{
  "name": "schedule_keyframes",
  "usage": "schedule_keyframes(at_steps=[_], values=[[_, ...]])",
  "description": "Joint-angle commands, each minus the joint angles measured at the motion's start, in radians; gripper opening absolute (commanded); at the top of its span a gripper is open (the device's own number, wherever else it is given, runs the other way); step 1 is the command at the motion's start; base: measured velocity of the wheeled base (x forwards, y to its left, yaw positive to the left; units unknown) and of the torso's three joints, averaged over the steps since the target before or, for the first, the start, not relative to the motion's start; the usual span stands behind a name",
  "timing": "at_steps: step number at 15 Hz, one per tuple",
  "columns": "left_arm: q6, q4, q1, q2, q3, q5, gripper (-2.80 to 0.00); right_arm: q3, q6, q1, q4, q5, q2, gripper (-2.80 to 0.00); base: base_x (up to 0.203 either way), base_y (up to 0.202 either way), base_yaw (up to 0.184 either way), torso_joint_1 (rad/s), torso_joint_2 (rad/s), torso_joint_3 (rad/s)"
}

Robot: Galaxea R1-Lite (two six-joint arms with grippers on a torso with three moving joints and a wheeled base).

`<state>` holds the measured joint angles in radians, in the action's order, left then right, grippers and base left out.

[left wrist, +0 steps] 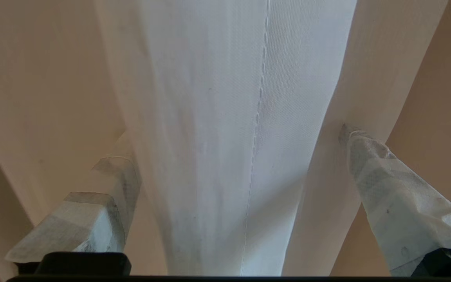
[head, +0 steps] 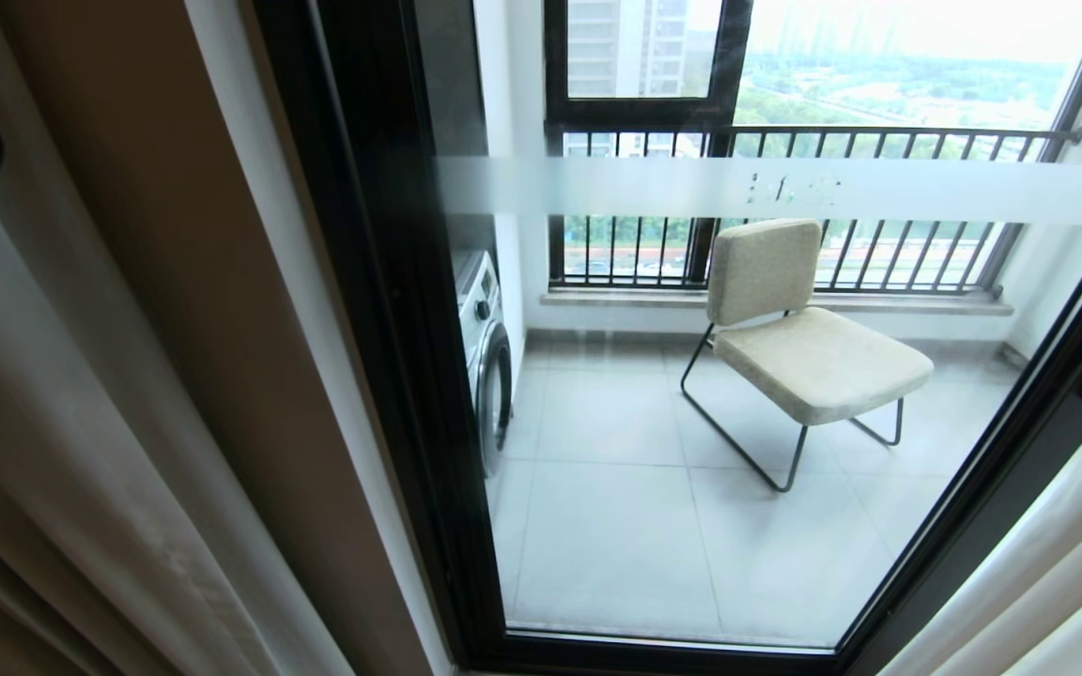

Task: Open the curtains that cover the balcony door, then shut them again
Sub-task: Close the inner curtains on both sides

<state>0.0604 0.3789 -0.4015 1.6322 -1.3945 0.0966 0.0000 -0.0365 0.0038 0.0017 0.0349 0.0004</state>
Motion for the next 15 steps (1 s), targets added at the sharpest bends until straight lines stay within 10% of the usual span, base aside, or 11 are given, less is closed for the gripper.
schedule_keyframes(at_steps=[1,10,11,15], values=[[0.001,0.003,0.0,0.047,-0.027,-0.011,0.0,0.0,0.0,0.001,0.0,0.0,0.0,-2.8,0.0,0.0,0.0,0.0,0.0,0.0],[0.001,0.005,0.012,0.141,-0.141,-0.028,0.0,0.0,0.0,0.001,0.0,0.0,0.0,-2.8,0.0,0.0,0.0,0.0,0.0,0.0],[0.001,0.004,0.012,0.14,-0.141,-0.028,-2.8,0.0,0.0,0.001,0.0,0.0,0.0,-2.8,0.0,0.0,0.0,0.0,0.0,0.0],[0.001,0.004,0.021,0.135,-0.138,-0.026,-2.8,0.0,0.0,0.001,0.0,0.0,0.0,-2.8,0.0,0.0,0.0,0.0,0.0,0.0]])
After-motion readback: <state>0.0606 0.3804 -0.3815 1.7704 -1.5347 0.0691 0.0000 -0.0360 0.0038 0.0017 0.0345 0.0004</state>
